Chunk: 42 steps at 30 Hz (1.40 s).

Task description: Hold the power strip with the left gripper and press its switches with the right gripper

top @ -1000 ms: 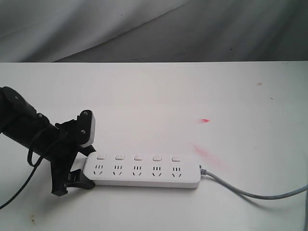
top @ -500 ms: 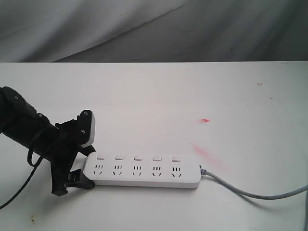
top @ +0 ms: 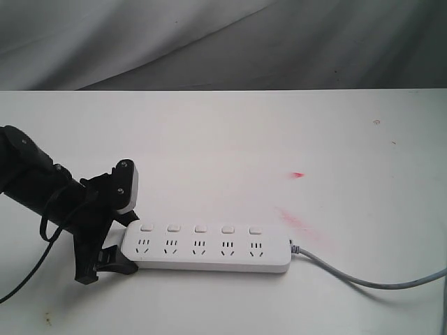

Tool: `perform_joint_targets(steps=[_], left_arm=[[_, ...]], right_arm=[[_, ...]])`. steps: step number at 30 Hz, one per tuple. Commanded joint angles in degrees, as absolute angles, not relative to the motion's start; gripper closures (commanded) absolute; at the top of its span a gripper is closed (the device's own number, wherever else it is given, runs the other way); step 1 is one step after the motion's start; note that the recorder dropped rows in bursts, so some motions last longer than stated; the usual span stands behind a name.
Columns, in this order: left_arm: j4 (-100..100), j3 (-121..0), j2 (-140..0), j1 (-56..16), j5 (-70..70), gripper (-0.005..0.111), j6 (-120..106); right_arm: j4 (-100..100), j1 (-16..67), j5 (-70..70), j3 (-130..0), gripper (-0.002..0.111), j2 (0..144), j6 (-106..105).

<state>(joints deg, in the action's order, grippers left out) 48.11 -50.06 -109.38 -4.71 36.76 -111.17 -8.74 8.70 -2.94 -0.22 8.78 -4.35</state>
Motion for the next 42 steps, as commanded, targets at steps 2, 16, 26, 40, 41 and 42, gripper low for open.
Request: perform_joint_targets(steps=[2, 16, 26, 40, 41, 42], left_arm=[[49.0, -50.3, -109.5, -4.6, 35.8, 0.047, -111.4], [49.0, -50.3, -109.5, -4.6, 35.8, 0.047, -111.4], [49.0, -50.3, -109.5, -4.6, 36.0, 0.047, -111.4], [49.0, -50.3, -109.5, -4.6, 36.0, 0.047, -111.4], [49.0, -50.3, -109.5, -4.6, 36.0, 0.047, -111.4], [49.0, -50.3, -109.5, -4.6, 36.0, 0.047, -111.4]], right_arm=[[-8.1, 8.6, -2.4, 0.0, 0.108, 8.3, -4.2], [-5.2, 8.6, -26.9, -22.3, 0.108, 18.1, -4.2], [-3.0, 9.2, -29.3, -44.3, 0.108, 43.9, -4.2], [-7.7, 28.0, -28.9, -47.0, 0.108, 69.8, -4.0], [-7.7, 28.4, -30.2, -47.7, 0.108, 71.2, -4.0], [-7.7, 28.8, -31.4, -48.8, 0.108, 72.3, -4.3]])
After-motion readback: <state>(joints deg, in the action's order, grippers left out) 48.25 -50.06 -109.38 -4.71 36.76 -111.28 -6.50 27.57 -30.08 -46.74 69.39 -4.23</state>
